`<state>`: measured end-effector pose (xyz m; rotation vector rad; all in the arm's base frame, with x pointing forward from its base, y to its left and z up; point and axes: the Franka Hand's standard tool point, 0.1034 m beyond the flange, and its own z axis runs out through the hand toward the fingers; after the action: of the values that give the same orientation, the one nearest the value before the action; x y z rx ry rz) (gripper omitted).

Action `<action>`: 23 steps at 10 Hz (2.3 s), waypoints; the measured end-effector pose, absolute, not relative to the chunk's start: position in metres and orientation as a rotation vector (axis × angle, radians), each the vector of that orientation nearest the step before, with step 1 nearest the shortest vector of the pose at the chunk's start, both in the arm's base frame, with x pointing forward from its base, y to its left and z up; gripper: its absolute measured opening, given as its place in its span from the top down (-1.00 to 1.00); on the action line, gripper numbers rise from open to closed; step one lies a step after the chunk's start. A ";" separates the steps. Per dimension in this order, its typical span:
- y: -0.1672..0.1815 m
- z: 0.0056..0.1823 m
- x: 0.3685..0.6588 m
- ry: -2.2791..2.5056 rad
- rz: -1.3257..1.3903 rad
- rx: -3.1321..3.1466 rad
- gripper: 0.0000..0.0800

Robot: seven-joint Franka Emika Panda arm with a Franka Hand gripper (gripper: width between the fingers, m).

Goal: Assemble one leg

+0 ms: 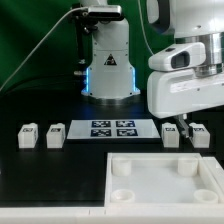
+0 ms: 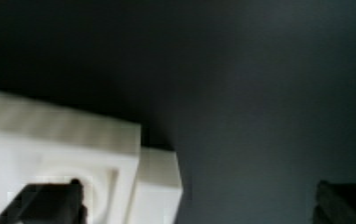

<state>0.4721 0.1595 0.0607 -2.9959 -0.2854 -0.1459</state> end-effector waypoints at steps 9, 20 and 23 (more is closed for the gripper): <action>0.177 0.052 0.424 -0.068 0.673 -2.955 -0.62; 0.190 0.010 0.378 -0.055 1.302 -2.785 -0.62; 0.190 0.010 0.378 -0.055 1.302 -2.785 -0.03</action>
Offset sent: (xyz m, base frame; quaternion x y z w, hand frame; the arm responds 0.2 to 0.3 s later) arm -0.0241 0.0100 -0.0031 0.0068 -0.0299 0.0690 0.9971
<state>0.3779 0.1899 0.0096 -2.7848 -0.0549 1.3021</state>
